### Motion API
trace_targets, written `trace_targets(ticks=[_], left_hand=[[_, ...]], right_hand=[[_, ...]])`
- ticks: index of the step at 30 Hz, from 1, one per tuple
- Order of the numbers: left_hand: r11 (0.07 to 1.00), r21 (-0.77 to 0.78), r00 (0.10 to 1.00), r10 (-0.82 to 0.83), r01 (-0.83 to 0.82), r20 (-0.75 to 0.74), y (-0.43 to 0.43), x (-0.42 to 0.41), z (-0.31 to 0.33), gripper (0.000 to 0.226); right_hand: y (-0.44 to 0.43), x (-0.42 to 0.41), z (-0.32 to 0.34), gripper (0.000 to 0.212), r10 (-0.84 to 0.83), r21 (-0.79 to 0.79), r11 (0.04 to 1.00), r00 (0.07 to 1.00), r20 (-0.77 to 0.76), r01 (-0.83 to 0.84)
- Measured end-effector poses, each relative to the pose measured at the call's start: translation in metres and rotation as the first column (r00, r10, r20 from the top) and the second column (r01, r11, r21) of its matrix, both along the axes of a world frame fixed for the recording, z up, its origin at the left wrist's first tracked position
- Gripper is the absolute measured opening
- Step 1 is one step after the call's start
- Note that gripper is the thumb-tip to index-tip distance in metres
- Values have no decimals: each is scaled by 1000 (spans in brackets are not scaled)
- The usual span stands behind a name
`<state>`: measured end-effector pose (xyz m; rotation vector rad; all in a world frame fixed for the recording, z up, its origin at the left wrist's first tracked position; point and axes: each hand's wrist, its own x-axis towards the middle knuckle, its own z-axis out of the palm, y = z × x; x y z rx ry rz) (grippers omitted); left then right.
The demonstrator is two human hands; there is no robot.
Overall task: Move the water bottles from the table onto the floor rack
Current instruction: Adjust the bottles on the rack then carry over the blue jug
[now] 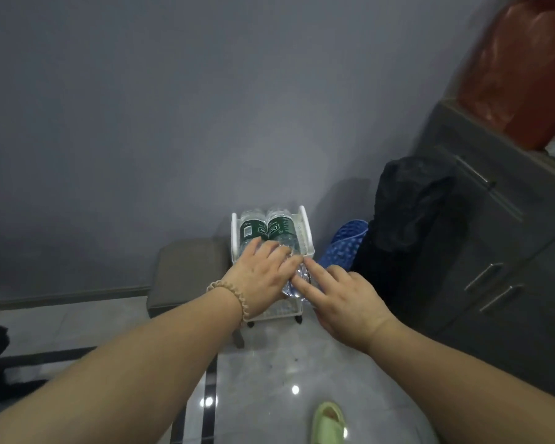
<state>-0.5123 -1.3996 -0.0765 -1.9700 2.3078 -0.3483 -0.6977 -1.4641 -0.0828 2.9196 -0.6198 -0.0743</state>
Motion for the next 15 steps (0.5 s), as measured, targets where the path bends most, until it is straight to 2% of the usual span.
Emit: trace_targets(ticks=[5,10,15], left_hand=[[989,71,991,130,-131,21,-60,35,-32,64],[969,150,980,195,-198,39,-118,62,-58,64],[937,182,953,303,-298,-4,-160,94,-87,67]], right_hand=[[-77,45,-35,78,114,35,993,993,-22,-113],[-136,79,-56,81,85,97,991,996,19,-87],[-174,119,-85,86,42,158,986,998,40,-48]])
